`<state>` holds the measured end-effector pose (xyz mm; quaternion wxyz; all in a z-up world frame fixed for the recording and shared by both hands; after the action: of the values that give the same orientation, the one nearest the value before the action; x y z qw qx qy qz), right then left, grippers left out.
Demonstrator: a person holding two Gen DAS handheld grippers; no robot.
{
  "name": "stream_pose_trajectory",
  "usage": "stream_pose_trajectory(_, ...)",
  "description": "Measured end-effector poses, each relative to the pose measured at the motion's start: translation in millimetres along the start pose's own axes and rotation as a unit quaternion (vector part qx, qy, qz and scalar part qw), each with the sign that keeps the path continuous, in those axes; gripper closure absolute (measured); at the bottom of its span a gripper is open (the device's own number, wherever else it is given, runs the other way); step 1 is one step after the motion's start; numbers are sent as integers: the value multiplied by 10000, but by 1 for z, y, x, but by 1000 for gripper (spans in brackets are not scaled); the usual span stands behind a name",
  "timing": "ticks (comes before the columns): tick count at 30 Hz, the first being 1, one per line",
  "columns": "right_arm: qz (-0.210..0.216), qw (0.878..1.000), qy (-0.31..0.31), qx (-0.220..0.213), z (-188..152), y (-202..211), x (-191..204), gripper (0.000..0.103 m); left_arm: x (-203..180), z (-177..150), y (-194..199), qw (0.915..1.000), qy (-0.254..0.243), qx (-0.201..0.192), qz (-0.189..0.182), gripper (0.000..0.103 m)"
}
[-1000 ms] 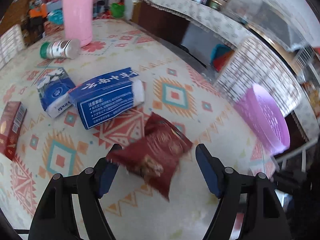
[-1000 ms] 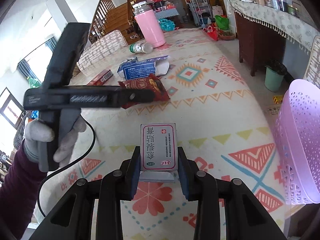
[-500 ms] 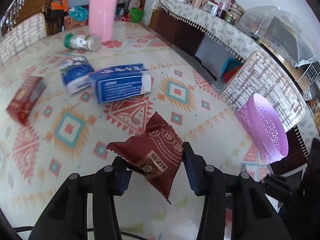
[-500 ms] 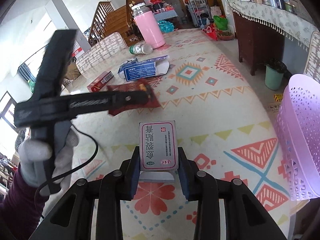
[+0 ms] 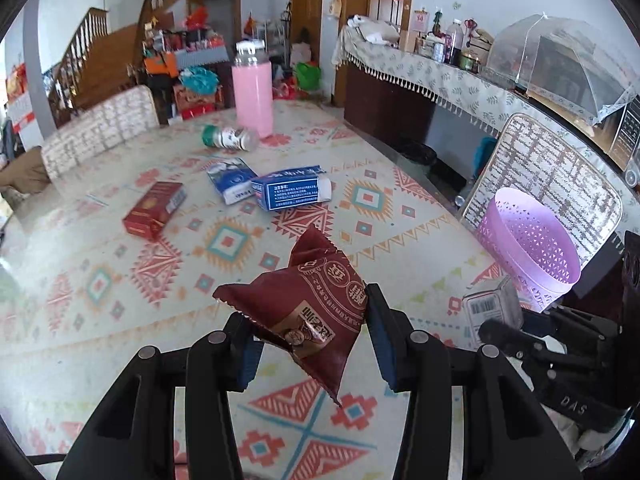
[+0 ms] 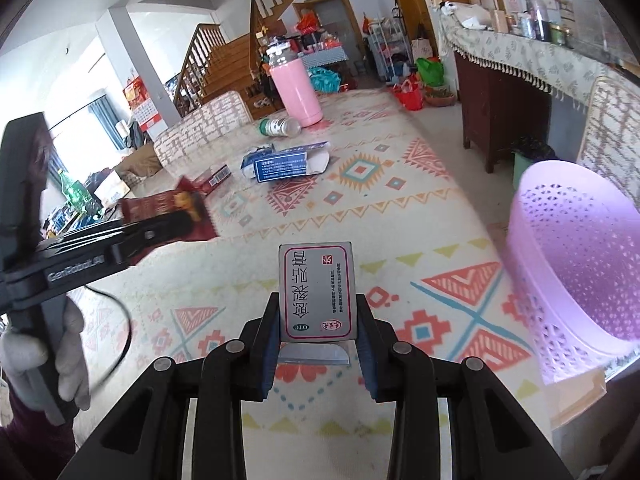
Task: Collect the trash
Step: 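Carry the red snack bag and white medicine box toward the lilac basket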
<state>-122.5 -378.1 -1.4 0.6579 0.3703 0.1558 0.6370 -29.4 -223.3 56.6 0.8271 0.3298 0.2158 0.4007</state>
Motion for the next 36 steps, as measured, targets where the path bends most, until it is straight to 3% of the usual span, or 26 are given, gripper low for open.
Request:
stream_pose_trajectory(9, -167, 9992, -292, -201, -13, 32, -19, 67, -12, -6, 26, 9980, -261, -278, 509, 57)
stream_pose_trajectory(15, -248, 9985, -383, -308, -14, 44, -29, 67, -22, -8, 33, 9962, -427, -376, 659, 57)
stream_pose_trajectory(36, -330, 9940, -813, -661, 6, 68, -83, 67, -68, 8, 13, 9957, -796, -257, 408, 57)
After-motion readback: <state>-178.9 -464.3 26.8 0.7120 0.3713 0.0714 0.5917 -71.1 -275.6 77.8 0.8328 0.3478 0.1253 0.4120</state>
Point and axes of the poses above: each gripper's, at about its wrist camera, not at the fingertips, and y roughly against the way its jaws point, x to its left, z to its top, the point moved 5 cm from there along -y, roughly the way its jaws point, and after that the axes turned 5 degrees about -z, right-handed, at the moved point
